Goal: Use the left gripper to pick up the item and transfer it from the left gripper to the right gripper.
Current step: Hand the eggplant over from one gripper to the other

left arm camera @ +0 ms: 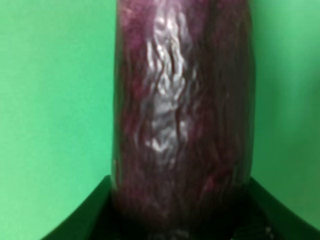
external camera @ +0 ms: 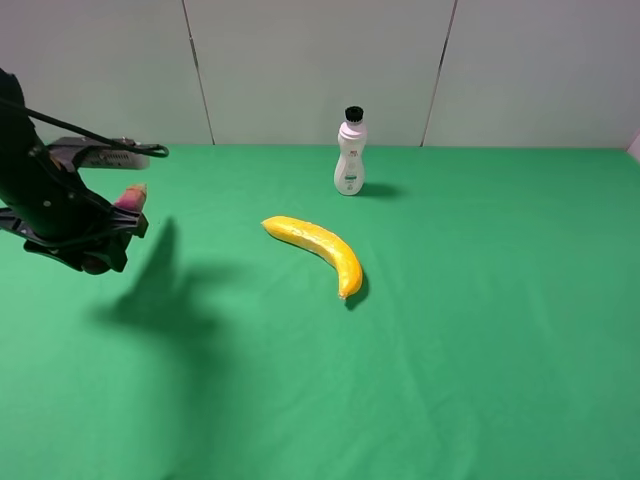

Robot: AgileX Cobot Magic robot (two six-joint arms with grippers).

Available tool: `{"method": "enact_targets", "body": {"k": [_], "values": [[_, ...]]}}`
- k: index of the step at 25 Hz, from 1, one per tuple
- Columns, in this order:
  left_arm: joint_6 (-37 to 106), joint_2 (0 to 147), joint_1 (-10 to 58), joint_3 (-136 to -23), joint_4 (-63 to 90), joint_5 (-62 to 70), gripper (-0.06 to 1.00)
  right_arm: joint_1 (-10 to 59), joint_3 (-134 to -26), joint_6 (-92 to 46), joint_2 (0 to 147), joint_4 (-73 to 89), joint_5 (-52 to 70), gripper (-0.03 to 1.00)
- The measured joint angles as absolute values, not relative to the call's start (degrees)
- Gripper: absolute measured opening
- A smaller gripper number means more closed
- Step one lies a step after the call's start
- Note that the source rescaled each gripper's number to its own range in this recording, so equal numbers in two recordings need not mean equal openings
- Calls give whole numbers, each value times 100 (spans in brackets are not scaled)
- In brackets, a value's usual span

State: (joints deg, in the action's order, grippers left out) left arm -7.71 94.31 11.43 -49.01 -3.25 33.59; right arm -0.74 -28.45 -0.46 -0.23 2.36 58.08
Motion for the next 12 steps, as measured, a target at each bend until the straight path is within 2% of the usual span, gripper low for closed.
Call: {"method": "enact_targets", "body": {"k": [12], "values": [[-180, 8578, 1143, -5203, -161, 4457, 1, -74, -2845, -46, -23, 236, 5808, 100]]}}
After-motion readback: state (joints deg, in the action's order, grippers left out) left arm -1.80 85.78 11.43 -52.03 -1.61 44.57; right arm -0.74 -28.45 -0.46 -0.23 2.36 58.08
